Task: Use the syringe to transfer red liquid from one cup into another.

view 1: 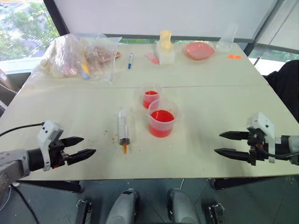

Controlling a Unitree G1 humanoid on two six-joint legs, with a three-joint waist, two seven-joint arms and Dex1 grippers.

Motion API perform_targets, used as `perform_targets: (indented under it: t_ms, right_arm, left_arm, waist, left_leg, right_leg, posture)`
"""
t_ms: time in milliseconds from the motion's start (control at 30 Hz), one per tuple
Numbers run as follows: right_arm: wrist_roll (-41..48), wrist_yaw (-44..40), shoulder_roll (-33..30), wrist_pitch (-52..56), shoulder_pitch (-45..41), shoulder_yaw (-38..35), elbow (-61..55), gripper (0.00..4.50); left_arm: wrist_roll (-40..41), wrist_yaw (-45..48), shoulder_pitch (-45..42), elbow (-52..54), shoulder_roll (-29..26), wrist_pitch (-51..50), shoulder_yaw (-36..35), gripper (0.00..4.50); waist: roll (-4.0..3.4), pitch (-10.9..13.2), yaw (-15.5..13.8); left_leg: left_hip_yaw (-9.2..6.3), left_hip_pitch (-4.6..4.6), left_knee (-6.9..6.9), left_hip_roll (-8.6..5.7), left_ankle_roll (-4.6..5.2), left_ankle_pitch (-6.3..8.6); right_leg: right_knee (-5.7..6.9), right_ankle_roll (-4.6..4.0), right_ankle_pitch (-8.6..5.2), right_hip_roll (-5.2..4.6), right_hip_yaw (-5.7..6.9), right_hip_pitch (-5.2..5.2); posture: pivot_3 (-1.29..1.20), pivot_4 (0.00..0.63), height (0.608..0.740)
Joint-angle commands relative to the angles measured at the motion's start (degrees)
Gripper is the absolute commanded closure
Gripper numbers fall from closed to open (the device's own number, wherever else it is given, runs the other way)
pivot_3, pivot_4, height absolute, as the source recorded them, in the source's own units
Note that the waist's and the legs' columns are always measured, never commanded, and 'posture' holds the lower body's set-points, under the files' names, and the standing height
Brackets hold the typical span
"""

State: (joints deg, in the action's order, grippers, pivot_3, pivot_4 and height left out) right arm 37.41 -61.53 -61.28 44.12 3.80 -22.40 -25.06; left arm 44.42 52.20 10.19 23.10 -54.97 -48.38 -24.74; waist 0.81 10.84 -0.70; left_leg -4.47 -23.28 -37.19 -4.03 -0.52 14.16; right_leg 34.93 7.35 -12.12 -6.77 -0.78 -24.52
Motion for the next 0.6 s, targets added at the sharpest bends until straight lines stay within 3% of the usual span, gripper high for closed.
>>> perform_targets:
  t_ms: [33, 167, 433, 600]
  right_arm:
    - [1.5, 1.4, 0.7, 0.3, -0.9, -0.8, -3.1, 0.94]
    - [2.1, 2.7, 1.6, 0.8, -0.9, -0.5, -4.5, 0.94]
    - [2.5, 3.4, 2.0, 0.8, -1.1, 0.0, -4.4, 0.94]
    - [2.3, 3.7, 3.1, -0.2, -2.9, 1.5, -2.6, 0.94]
  left_arm:
    - [-2.8, 2.4, 0.3, 1.6, -2.2, 2.6, 2.1, 0.03]
    - [-1.2, -0.2, -2.7, -0.2, 0.8, 1.7, 1.1, 0.03]
    - [-1.5, 0.1, -2.8, 0.2, 0.7, 1.4, 1.4, 0.03]
    - [1.2, -4.3, -6.1, 2.4, 1.5, -3.4, 1.6, 0.03]
  waist:
    - [0.0, 0.0, 0.0]
    - [-0.01, 0.0, 0.0]
    - [-0.01, 0.0, 0.0]
    - [-0.01, 0.0, 0.0]
  left_leg:
    - [0.01, -0.01, 0.04, 0.0, 0.0, 0.0]
    - [0.0, -0.06, 0.11, 0.0, 0.0, 0.0]
    - [0.0, -0.07, 0.1, -0.01, 0.0, 0.0]
    - [0.0, -0.07, 0.09, -0.01, 0.01, 0.0]
  right_leg:
    - [-0.01, 0.0, -0.01, 0.0, 0.0, -0.02]
    - [-0.04, -0.01, -0.02, -0.01, 0.0, -0.08]
    - [-0.09, 0.0, -0.02, -0.01, 0.01, -0.07]
    - [-0.08, 0.0, -0.02, 0.0, 0.01, -0.07]
  posture:
    - [0.0, 0.15, 0.74]
    - [0.0, 0.15, 0.74]
    - [0.0, 0.15, 0.74]
    - [0.0, 0.15, 0.74]
